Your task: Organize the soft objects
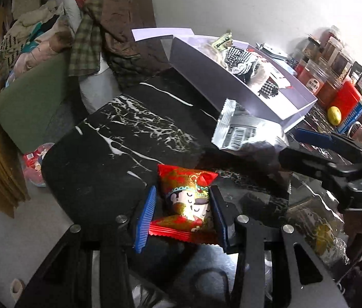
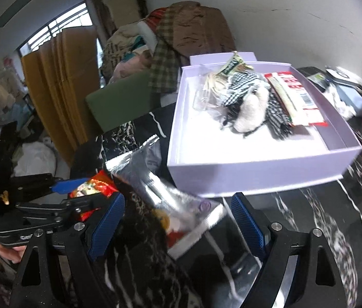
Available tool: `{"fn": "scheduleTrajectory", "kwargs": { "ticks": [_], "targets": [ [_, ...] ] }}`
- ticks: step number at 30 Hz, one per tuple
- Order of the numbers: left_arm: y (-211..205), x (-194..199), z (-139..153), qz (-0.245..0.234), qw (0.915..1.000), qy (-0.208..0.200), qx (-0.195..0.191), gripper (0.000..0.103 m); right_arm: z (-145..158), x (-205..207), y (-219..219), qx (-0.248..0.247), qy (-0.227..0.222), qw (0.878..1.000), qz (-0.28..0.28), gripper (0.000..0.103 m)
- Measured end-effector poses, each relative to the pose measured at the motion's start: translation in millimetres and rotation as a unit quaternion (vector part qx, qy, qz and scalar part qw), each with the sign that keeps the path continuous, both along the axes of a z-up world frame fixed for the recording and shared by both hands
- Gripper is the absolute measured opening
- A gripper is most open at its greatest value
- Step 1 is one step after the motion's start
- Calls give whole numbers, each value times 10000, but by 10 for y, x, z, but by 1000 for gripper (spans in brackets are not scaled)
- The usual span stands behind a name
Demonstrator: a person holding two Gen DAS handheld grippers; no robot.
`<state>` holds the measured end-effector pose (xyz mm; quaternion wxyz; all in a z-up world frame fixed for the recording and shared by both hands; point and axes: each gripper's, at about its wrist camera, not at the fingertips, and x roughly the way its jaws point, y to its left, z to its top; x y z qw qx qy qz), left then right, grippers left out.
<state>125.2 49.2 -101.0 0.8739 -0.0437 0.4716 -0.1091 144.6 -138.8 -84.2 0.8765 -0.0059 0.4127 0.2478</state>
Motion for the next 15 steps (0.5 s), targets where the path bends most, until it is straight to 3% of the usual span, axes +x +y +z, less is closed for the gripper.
{"fn": "scheduleTrajectory", "kwargs": {
  "ticks": [4, 7, 10, 15],
  "targets": [
    [2, -6, -6, -4, 10000, -8, 41, 42, -113, 89, 59, -16, 158, 9998, 130, 86],
    [-8, -2, -2, -3, 10000, -18, 60, 42, -153, 92, 91, -35, 200, 9995, 228, 80],
    [-19, -1, -5, 5, 10000, -16, 58, 42, -181, 58, 107, -224, 170, 9993, 226, 67],
    [-46, -20, -6, 10, 10000, 1, 60, 42, -184, -2, 35, -122, 182, 9996, 192, 52]
  ]
}}
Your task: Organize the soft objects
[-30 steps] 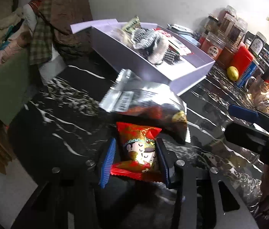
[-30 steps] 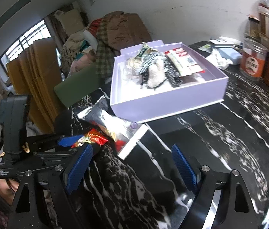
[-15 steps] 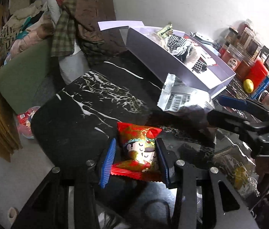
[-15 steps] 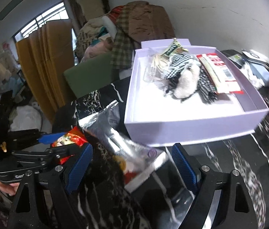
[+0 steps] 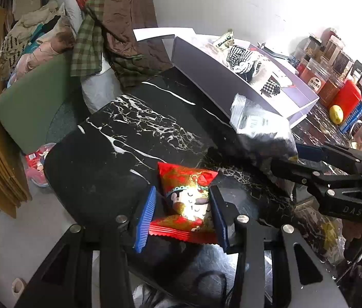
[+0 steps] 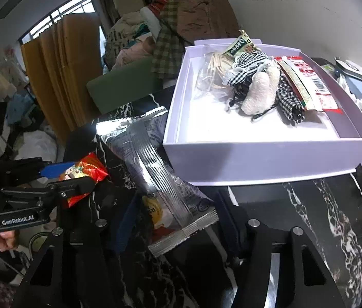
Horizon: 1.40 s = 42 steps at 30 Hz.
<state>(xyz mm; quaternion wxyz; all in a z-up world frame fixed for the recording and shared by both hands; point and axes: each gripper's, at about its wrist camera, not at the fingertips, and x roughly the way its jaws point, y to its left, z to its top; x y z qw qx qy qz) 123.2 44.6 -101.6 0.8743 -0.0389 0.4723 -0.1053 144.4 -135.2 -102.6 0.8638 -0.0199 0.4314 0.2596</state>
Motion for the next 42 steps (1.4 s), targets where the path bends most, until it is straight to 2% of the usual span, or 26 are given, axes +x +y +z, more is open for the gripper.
{"fn": "scheduleTrajectory", "kwargs": {
  "ticks": [5, 11, 19, 24, 28, 32, 38, 42],
  "targets": [
    [-29, -47, 9, -52, 10000, 25, -24, 42, 17, -101, 7, -103, -60, 9999, 91, 45],
    [-105, -156, 21, -167, 9998, 51, -100, 42, 13, -284, -69, -176, -50, 9998, -49, 45],
    [-388, -291, 5, -635, 9978, 100, -183, 42, 16, -600, -436, -17, 163, 9966, -807, 45],
    [-629, -390, 8, -977, 9951, 52, -110, 42, 22, -803, -718, 1, 228, 9906, -1347, 45],
    [-788, -450, 6, -1246, 9919, 123, -222, 42, 7, -1021, -915, 135, 304, 9842, -1738, 45],
    [-956, -511, 15, -1555, 9876, 125, -151, 42, 5, -1211, -1094, 283, 397, 9780, -2029, 45],
    [-1067, -577, -8, -1764, 9842, 156, -93, 42, 29, -1389, -1170, 282, 458, 9742, -2193, 45],
    [-1151, -615, -13, -1836, 9827, 37, 228, 42, 33, -1402, -1169, 276, 419, 9750, -2167, 49]
  ]
}}
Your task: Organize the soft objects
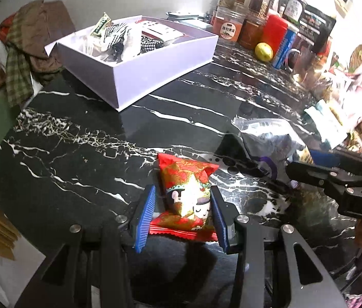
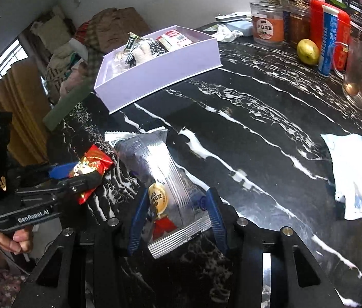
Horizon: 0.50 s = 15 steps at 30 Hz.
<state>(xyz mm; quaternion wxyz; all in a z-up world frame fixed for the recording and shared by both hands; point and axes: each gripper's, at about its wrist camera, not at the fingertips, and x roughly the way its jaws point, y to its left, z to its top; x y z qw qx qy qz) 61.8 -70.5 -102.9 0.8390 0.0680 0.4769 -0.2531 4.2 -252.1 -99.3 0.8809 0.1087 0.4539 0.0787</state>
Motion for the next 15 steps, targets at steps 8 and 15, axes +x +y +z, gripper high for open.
{"fn": "scheduleTrajectory", "kwargs": {
  "ticks": [8, 15],
  "targets": [
    [-89, 34, -14, 36, 9991, -129, 390, 43, -74, 182, 75, -192, 195, 9994, 216, 61],
    [-115, 82, -24, 99, 9984, -188, 516, 48, -100, 324, 157, -225, 218, 9984, 472, 68]
  ]
}}
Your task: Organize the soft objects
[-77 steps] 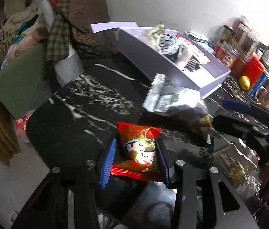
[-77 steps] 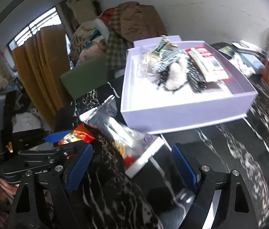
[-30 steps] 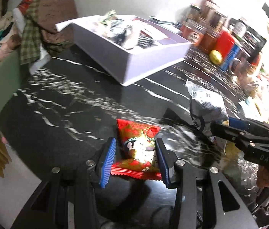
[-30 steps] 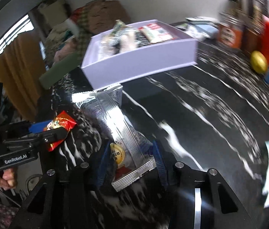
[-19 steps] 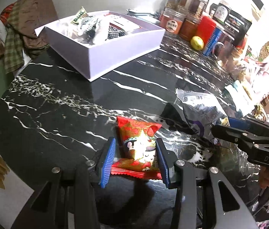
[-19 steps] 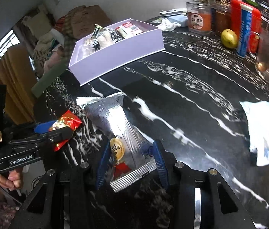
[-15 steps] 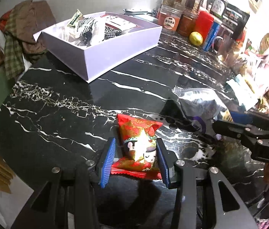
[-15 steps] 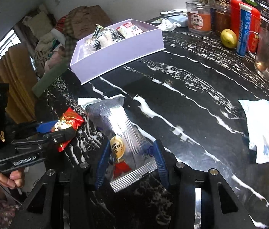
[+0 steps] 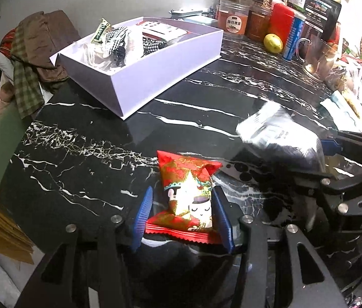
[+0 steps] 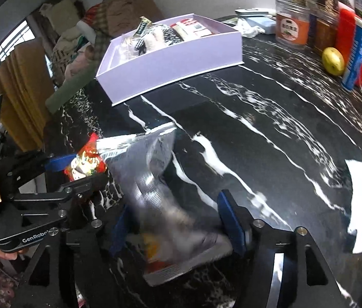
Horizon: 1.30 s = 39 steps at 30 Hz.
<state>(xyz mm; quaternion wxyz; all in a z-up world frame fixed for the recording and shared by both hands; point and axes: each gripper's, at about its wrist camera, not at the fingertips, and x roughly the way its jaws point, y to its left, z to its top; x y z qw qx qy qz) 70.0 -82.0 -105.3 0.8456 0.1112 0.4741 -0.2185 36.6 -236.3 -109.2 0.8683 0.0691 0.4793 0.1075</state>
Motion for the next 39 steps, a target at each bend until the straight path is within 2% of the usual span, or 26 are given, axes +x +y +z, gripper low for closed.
{"fn": "scheduleTrajectory", "kwargs": {
  "ticks": [4, 8, 14, 16, 19, 20, 32, 39],
  "targets": [
    [-10, 18, -3, 36, 10000, 3, 12, 49, 1, 45, 53, -73, 5, 9999, 102, 68],
    [-6, 44, -22, 81, 10000, -16, 18, 62, 1, 62, 81, -149, -17, 9998, 129, 68],
    [-2, 57, -25, 51, 10000, -55, -9, 62, -8, 15, 92, -179, -149, 9997, 66, 68],
    [11, 50, -26, 43, 9999, -88, -61, 62, -11, -6, 86, -165, -190, 9997, 15, 64],
    [16, 36, -16, 9, 9998, -189, -69, 51, -9, -43, 56, -153, -240, 9996, -72, 42],
    [19, 40, -18, -27, 9998, -170, -75, 51, -13, -55, 39, -70, -251, 9996, -72, 35],
    [3, 5, 10, -209, 9992, -31, -326, 51, -19, -108, -28, 142, -377, 9991, -94, 30],
    [-10, -99, 120, -313, 9987, -148, -385, 51, -3, -269, -99, 367, -375, 9981, -338, 28]
  ]
}}
